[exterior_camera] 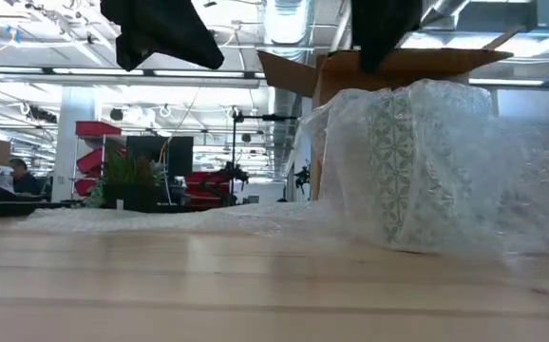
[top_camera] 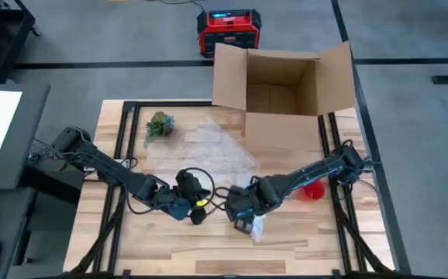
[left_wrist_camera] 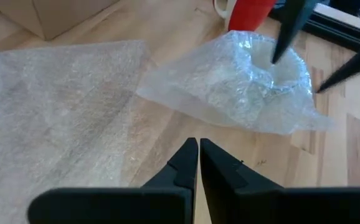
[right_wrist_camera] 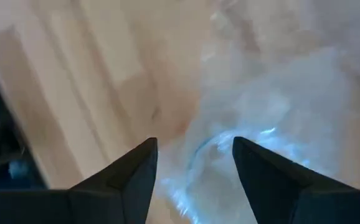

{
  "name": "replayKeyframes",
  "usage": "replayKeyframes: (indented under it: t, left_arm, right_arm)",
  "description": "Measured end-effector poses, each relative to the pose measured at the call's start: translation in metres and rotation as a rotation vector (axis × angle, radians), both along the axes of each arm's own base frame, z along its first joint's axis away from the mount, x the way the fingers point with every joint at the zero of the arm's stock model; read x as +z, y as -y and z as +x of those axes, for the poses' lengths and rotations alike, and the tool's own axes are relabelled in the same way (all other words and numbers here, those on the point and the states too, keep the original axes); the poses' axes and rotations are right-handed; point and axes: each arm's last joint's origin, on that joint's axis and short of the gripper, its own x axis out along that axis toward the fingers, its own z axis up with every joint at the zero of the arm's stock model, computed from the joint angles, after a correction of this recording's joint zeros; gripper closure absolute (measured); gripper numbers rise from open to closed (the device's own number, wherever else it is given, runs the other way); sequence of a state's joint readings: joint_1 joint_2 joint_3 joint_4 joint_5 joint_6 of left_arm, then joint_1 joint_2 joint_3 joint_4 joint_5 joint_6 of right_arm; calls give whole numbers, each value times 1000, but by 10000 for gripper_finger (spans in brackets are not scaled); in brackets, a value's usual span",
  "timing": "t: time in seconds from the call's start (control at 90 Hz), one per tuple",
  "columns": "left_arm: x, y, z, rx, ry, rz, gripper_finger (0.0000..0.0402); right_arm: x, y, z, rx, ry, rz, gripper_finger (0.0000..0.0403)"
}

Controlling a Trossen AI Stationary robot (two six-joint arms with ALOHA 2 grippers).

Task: Wrap mug
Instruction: Wrap the blue patterned mug with the transparent bubble wrap

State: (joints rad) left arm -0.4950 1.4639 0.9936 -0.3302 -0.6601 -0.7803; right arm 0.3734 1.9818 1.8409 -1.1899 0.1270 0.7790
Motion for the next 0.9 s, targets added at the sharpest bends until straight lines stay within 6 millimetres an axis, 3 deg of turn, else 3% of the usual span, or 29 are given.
replayKeyframes:
  t: [0.2, 0.433, 0.611, 0.9]
  left_arm:
    - [0, 0, 0, 0, 1, -1, 402]
    - [0, 0, 0, 1, 4, -3, 402]
    - [0, 0, 0, 1, 5, -4, 402]
    - [0, 0, 0, 1, 7, -5, 402]
  right_arm:
    - [-32, 15, 1, -64, -23, -19, 237]
    - [-51, 15, -8, -75, -57, -13, 255]
    - [-49, 12, -10, -45, -58, -12, 255]
    - [-18, 14, -23, -50, -12, 51, 255]
